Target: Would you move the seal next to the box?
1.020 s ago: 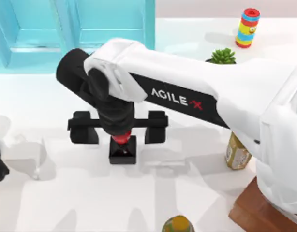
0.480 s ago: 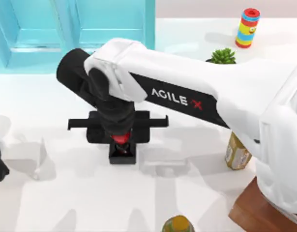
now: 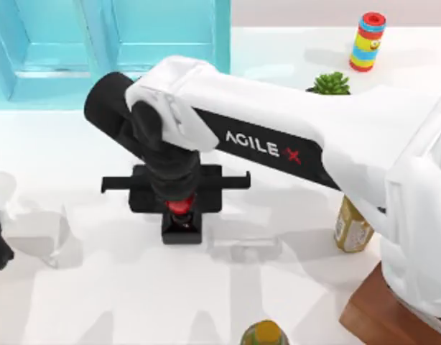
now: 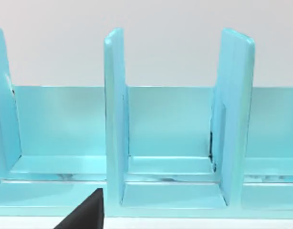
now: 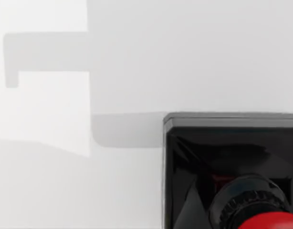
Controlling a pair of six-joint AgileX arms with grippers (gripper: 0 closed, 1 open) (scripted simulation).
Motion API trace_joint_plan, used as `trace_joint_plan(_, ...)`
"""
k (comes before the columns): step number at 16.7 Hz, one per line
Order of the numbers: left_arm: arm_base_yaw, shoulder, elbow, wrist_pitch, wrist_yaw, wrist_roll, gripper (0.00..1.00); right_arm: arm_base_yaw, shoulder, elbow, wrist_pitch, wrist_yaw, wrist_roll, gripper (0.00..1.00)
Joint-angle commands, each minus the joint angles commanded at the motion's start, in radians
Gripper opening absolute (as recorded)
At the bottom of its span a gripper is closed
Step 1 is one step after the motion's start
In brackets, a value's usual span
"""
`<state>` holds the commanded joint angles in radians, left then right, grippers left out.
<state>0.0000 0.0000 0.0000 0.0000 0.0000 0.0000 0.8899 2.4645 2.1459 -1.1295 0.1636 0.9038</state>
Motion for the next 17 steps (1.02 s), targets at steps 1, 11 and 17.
trace_joint_plan(1, 0.0, 0.0, 0.0, 0.0, 0.0, 0.0, 1.0, 0.0, 0.0, 0.0, 0.0, 0.0, 0.0, 0.0)
trace_joint_plan(11, 0.0, 0.0, 0.0, 0.0, 0.0, 0.0, 1.0, 0.005, 0.007, 0.161, -0.156, 0.0, 0.0, 0.0)
trace_joint_plan(17, 0.0, 0.0, 0.0, 0.0, 0.0, 0.0, 1.0, 0.004, 0.006, 0.208, -0.201, -0.001, 0.002, 0.0)
